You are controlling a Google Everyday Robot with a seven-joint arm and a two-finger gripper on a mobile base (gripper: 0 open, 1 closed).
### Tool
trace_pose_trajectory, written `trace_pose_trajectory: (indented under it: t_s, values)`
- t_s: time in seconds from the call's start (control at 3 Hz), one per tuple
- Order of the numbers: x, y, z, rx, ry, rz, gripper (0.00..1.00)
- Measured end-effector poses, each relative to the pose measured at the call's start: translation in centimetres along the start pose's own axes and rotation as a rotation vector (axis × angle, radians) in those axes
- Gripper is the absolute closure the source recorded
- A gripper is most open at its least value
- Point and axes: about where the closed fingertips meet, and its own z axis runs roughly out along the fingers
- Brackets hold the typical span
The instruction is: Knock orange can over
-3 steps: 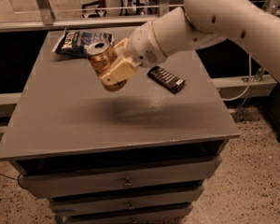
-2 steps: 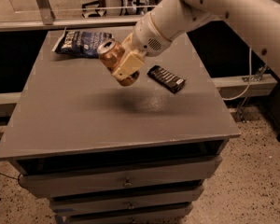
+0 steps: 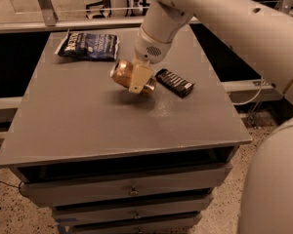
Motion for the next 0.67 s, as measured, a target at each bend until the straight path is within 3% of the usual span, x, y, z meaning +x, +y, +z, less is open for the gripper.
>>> trace_pose_trajectory:
  t_s: [0.33, 0.67]
  values:
    - [0.3, -0.5, 1.0, 0.006, 0.066, 0.009, 0.59]
    - [-1.7, -0.6, 1.7, 0.013, 0.072, -0.021, 0.36]
